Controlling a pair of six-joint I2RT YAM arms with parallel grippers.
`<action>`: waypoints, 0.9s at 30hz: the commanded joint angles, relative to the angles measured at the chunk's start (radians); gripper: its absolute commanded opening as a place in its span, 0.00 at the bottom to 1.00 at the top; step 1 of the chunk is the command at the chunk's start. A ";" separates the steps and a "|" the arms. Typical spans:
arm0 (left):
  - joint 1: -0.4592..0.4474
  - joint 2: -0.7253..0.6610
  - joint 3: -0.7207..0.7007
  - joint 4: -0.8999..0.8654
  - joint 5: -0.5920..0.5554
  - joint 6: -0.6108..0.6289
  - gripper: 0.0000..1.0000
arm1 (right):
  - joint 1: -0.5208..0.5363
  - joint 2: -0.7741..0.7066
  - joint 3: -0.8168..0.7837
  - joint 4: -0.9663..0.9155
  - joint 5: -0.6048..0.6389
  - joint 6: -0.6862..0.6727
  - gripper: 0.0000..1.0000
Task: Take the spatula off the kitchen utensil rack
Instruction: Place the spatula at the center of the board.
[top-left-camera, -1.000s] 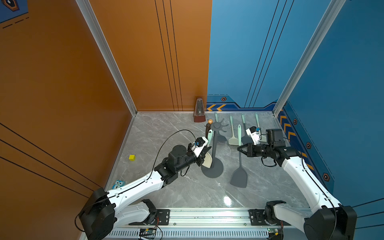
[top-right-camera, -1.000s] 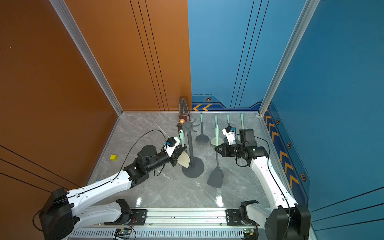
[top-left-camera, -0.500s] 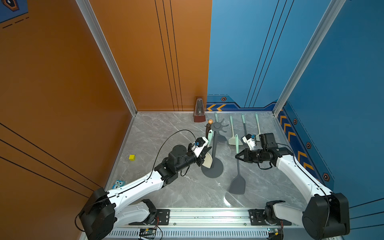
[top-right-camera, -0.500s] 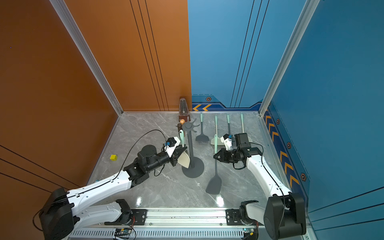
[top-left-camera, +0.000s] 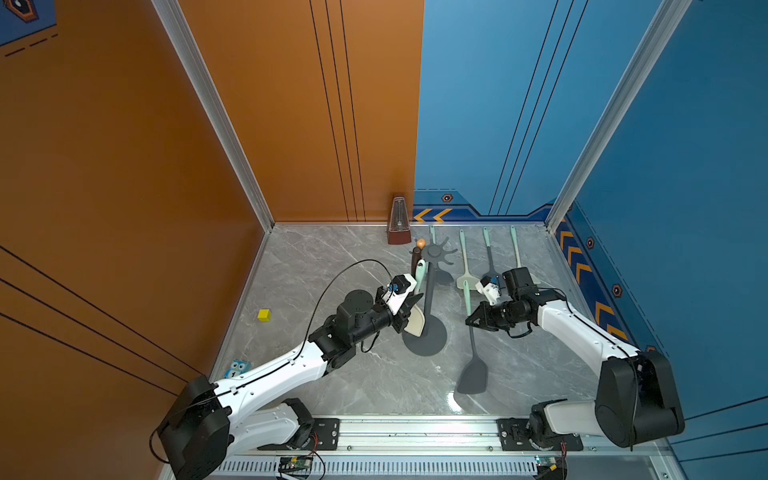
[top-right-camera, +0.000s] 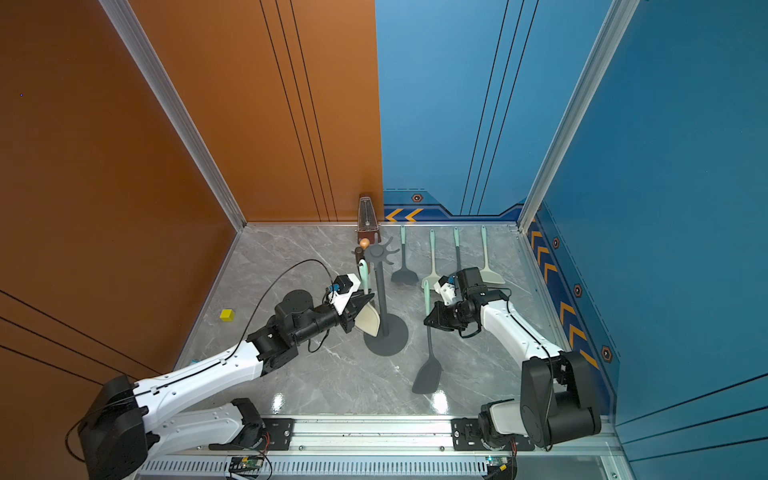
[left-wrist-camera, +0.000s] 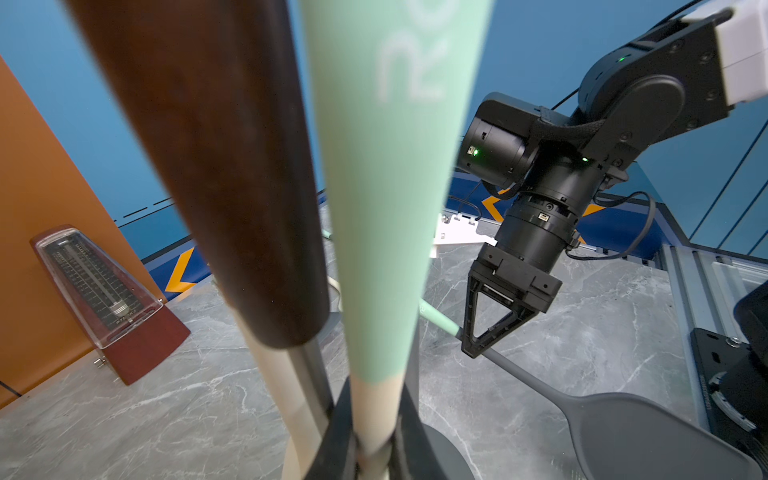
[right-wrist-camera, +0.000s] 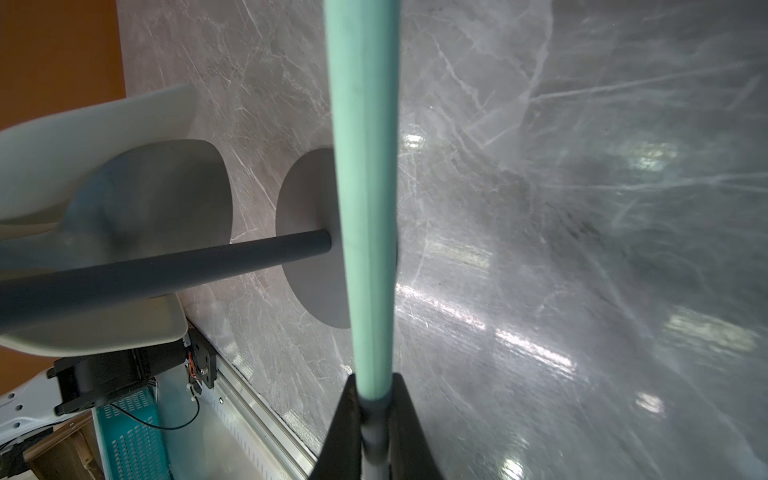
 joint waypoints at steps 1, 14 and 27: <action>-0.002 -0.029 -0.004 0.069 0.010 0.000 0.11 | 0.012 0.024 -0.013 0.025 0.026 0.008 0.00; -0.004 -0.029 -0.011 0.069 0.005 -0.002 0.11 | 0.021 0.114 -0.021 0.058 0.051 -0.011 0.00; -0.005 -0.051 -0.025 0.069 -0.001 -0.002 0.11 | 0.022 0.186 -0.024 0.104 0.052 -0.018 0.00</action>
